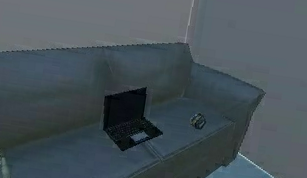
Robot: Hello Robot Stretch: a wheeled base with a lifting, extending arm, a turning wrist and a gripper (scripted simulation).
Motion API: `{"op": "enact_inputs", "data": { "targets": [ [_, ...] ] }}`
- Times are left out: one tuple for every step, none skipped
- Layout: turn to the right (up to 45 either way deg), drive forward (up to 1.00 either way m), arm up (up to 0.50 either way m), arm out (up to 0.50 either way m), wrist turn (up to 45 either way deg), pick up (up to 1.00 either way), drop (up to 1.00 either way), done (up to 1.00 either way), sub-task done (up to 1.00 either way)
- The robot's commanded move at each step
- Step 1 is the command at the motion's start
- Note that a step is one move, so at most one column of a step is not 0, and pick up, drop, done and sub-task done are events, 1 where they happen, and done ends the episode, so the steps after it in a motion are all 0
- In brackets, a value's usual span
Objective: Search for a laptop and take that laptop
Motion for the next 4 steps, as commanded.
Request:
{"op": "enact_inputs", "data": {
  "targets": [
    [27.0,0.0,0.0,0.0,0.0,0.0,0.0,0.0,0.0],
    [0.0,1.0,0.0,0.0,0.0,0.0,0.0,0.0,0.0],
    [12.0,0.0,0.0,0.0,0.0,0.0,0.0,0.0,0.0],
    [0.0,0.2,0.0,0.0,0.0,0.0,0.0,0.0,0.0]
  ]
}}
